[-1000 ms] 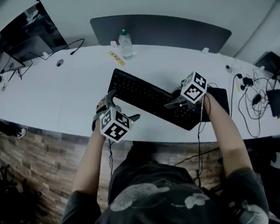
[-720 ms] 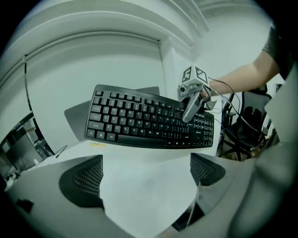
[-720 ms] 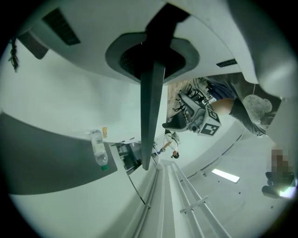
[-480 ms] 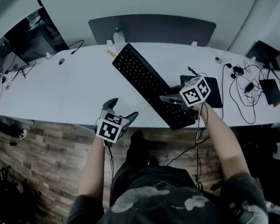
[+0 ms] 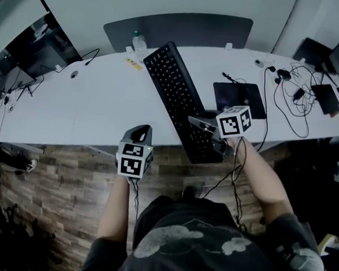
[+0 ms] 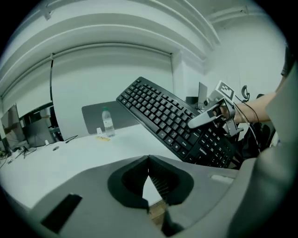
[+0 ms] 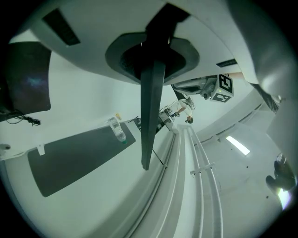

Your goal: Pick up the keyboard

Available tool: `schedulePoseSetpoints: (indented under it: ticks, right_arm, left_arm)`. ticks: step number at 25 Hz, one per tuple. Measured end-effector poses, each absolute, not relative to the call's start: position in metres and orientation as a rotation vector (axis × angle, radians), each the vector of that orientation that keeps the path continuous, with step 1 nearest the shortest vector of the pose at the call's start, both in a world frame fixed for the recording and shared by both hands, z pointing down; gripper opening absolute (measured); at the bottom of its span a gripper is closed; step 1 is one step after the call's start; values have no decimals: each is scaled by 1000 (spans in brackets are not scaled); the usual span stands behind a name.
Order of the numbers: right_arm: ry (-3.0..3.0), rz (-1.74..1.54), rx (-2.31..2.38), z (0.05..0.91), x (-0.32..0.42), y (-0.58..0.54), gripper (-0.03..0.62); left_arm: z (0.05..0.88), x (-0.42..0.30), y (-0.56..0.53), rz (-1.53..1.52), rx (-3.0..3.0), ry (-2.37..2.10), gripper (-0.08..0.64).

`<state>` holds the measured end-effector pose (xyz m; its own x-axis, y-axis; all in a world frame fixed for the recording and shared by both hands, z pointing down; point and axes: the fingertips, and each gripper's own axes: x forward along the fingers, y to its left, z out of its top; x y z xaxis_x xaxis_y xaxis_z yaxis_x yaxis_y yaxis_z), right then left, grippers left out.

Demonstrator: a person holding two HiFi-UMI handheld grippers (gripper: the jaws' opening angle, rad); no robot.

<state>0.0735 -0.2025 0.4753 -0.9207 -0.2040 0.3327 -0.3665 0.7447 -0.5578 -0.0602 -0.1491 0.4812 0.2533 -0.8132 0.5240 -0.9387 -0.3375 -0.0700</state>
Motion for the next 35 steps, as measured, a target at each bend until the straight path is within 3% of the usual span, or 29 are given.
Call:
schedulePoseSetpoints:
  ticks: [13,35]
  right_arm:
    - [-2682,1091,797,497,65,-109,64]
    - [-2762,1170,862,495,65,105,64]
  left_arm:
    - [496,-85,-51,619,2267,-1555,2]
    - [497,-95,133,525,2327,-1514,2]
